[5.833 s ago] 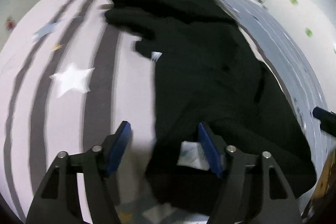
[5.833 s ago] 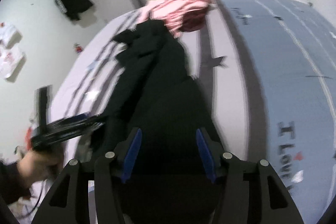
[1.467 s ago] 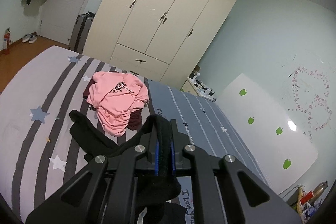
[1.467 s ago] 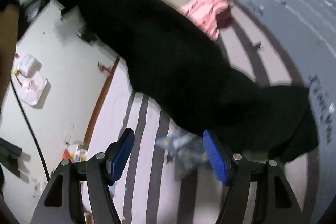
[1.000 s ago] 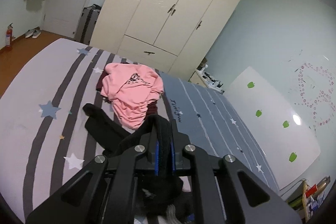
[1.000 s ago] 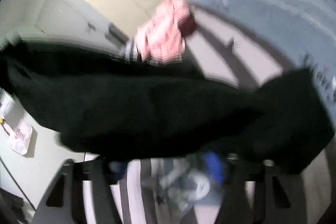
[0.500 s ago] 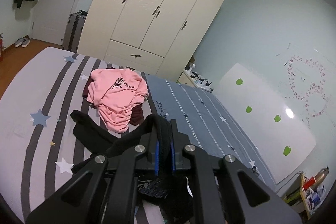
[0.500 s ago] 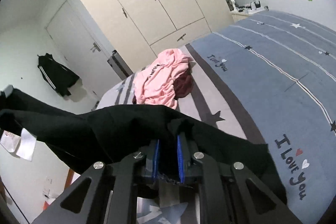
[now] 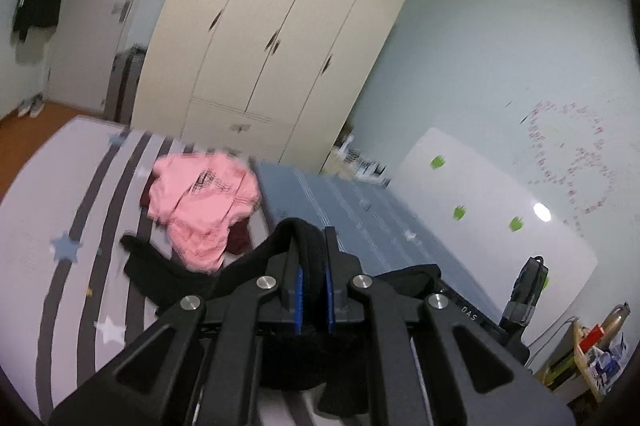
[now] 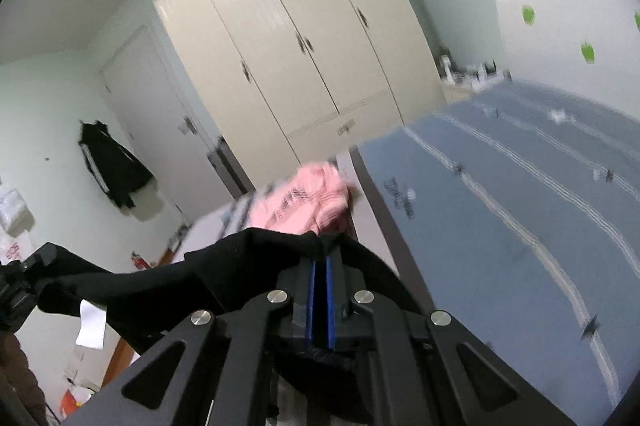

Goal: Fold clothes
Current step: 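Raise the sweatshirt high with both grippers and shake it open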

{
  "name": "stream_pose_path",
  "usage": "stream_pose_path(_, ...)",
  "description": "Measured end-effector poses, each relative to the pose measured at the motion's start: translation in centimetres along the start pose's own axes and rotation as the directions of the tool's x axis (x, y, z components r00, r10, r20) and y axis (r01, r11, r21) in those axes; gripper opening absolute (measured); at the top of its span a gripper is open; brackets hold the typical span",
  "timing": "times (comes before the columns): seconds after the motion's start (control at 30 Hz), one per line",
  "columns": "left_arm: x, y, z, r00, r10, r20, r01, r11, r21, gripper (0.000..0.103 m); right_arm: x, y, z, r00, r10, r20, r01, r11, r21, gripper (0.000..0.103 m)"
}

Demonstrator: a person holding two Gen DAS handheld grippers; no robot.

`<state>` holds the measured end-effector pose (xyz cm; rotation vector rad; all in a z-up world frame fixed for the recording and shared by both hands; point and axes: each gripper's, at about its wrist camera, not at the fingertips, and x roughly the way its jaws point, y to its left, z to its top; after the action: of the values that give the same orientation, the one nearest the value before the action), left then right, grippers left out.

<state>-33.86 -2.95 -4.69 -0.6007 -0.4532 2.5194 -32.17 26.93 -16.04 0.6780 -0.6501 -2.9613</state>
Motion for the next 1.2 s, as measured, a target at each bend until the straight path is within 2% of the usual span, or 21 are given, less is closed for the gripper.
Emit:
stream_pose_path(0.13, -5.9, -6.2, 4.7, 0.993, -0.027, 0.112, 0.021, 0.998, 0.053, 0.006, -6.1, 1.7, 5.4, 0.994, 0.057, 0.092, -0.051, 0.996, -0.068, 0.004)
stream_pose_path(0.3, -13.8, -14.3, 10.9, 0.968, -0.055, 0.246, 0.027, 0.993, 0.115, 0.006, -15.7, 4.8, 13.8, 0.969, 0.154, 0.195, -0.124, 0.979, -0.160, 0.000)
stream_pose_path(0.4, -16.0, -19.1, 13.2, 0.967, -0.046, 0.252, 0.009, 0.990, 0.143, 0.006, -21.1, 7.0, 18.3, 0.943, 0.205, 0.263, -0.145, 0.962, -0.230, 0.000)
stream_pose_path(0.47, -15.7, -21.6, 13.8, 0.969, -0.033, 0.246, -0.013, 0.983, 0.182, 0.006, -22.1, 7.8, 19.9, 0.953, 0.206, 0.221, -0.149, 0.957, -0.249, 0.000)
stream_pose_path(0.5, -15.4, -22.7, 14.0, 0.970, -0.030, 0.239, -0.018, 0.981, 0.194, 0.006, -21.7, 8.0, 20.1, 0.968, 0.198, 0.154, -0.159, 0.959, -0.237, 0.000)
stream_pose_path(0.57, -13.8, -23.4, 14.2, 0.977, -0.017, 0.213, -0.022, 0.983, 0.181, 0.006, -20.8, 7.7, 18.9, 0.977, 0.212, 0.028, -0.201, 0.956, -0.215, 0.000)
stream_pose_path(0.6, -13.0, -23.3, 14.0, 0.980, -0.002, 0.200, -0.033, 0.985, 0.169, 0.006, -20.5, 7.3, 17.6, 0.974, 0.225, -0.027, -0.226, 0.953, -0.203, 0.001)
stream_pose_path(0.67, -11.4, -22.9, 13.6, 0.984, 0.029, 0.175, -0.054, 0.989, 0.140, 0.006, -20.6, 6.3, 14.3, 0.967, 0.237, -0.091, -0.251, 0.951, -0.180, 0.012)
stream_pose_path(0.73, -10.1, -22.2, 12.9, 0.987, 0.056, 0.150, -0.070, 0.993, 0.090, 0.006, -20.7, 5.2, 10.3, 0.958, 0.238, -0.163, -0.261, 0.955, -0.141, 0.044)
stream_pose_path(0.77, -9.7, -22.0, 12.4, 0.987, 0.071, 0.141, -0.083, 0.993, 0.080, 0.006, -20.8, 4.6, 8.4, 0.951, 0.242, -0.192, -0.267, 0.957, -0.117, 0.048)
stream_pose_path(0.87, -8.9, -22.0, 11.5, 0.987, 0.099, 0.125, -0.110, 0.990, 0.084, 0.006, -21.1, 3.6, 2.9, 0.926, 0.257, -0.276, -0.285, 0.956, -0.065, 0.049)
stream_pose_path(0.97, -8.5, -22.0, 10.7, 0.987, 0.119, 0.110, -0.128, 0.988, 0.088, 0.006, -21.9, 4.7, -1.0, 0.903, 0.276, -0.330, -0.322, 0.942, -0.092, 0.052)
stream_pose_path(1.03, -8.4, -21.9, 10.0, 0.986, 0.131, 0.102, -0.139, 0.987, 0.082, 0.006, -22.2, 5.1, -2.6, 0.892, 0.291, -0.346, -0.346, 0.932, -0.109, 0.062)
stream_pose_path(1.1, -8.0, -21.8, 9.8, 0.985, 0.142, 0.098, -0.149, 0.986, 0.072, 0.006, -22.0, 6.1, -3.8, 0.901, 0.275, -0.335, -0.336, 0.932, -0.137, 0.067)
stream_pose_path(1.2, -7.3, -21.7, 9.9, 0.985, 0.148, 0.093, -0.154, 0.986, 0.058, 0.006, -20.3, 7.2, -4.8, 0.909, 0.249, -0.334, -0.309, 0.941, -0.140, 0.067)
